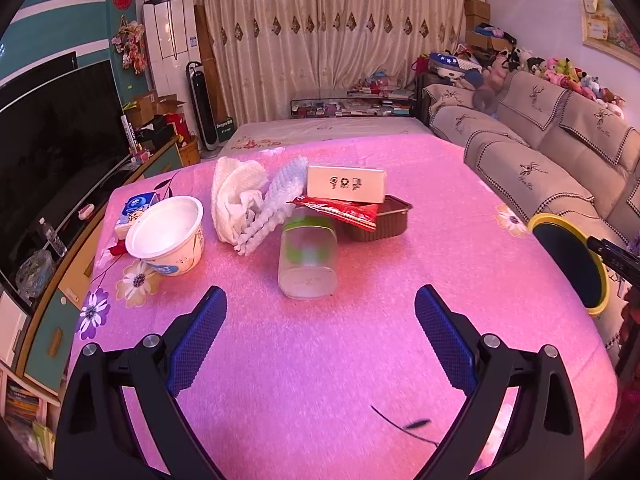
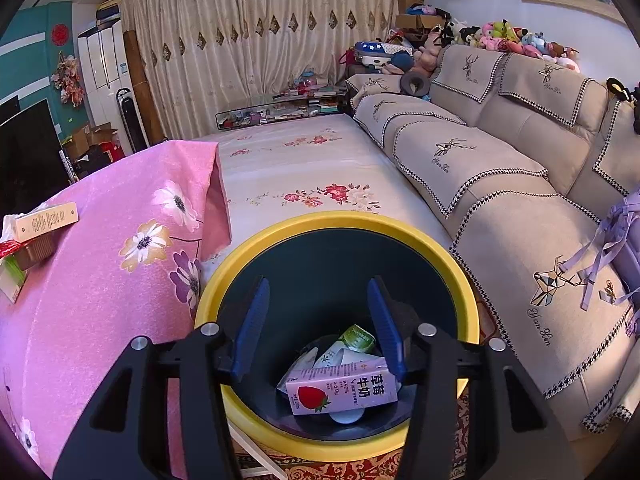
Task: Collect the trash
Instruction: 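Reach the left gripper to the clear green-banded plastic jar and grasp it, then carry the plastic jar with the left gripper over the bin and release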
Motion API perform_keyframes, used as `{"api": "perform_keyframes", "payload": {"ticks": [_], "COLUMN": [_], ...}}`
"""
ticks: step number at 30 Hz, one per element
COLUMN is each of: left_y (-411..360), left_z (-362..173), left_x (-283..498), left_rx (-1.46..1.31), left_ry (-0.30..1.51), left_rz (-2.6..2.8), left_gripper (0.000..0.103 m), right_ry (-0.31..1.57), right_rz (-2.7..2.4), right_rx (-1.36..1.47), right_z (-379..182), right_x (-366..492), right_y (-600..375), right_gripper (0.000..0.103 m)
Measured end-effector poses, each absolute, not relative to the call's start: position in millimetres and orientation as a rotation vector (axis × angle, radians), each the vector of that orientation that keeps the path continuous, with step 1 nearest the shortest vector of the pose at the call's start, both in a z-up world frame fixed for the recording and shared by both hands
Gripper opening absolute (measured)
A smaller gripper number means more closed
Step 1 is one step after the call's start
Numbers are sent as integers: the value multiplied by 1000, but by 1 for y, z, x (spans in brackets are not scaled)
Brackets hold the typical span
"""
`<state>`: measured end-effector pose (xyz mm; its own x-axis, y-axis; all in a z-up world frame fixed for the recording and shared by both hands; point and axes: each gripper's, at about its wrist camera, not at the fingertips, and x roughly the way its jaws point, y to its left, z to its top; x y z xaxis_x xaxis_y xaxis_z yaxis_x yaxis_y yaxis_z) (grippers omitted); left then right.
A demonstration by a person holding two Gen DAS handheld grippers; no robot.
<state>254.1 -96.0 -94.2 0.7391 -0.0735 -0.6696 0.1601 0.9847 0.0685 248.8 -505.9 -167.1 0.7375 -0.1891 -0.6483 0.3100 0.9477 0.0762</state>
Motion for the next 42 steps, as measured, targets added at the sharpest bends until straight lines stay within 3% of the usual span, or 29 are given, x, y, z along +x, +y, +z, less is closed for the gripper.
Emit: {"api": "perform_keyframes", "payload": {"ticks": [4, 21, 24, 29, 42], "left_y": [-93, -85, -88, -97, -105], "left_z": [-111, -153, -156, -153, -106], "left_x": [285, 350, 355, 352, 267], "left_rx": [109, 68, 70, 84, 130], "left_ry": [785, 886, 883, 866, 800], "left_rz": [-135, -75, -79, -109, -233], "left_gripper": [93, 76, 70, 50, 50], "right_ry": [689, 713, 713, 716, 689], "right_rz": [-275, -256, -254, -246, -231], "right_rx": [190, 201, 203, 206, 220], "right_z": [-167, -180, -180, -179, -172], "right_x": [249, 254, 255, 254, 245], "right_y": [-507, -501, -501, -500, -499], "right_gripper": [50, 50, 50, 50, 50]}}
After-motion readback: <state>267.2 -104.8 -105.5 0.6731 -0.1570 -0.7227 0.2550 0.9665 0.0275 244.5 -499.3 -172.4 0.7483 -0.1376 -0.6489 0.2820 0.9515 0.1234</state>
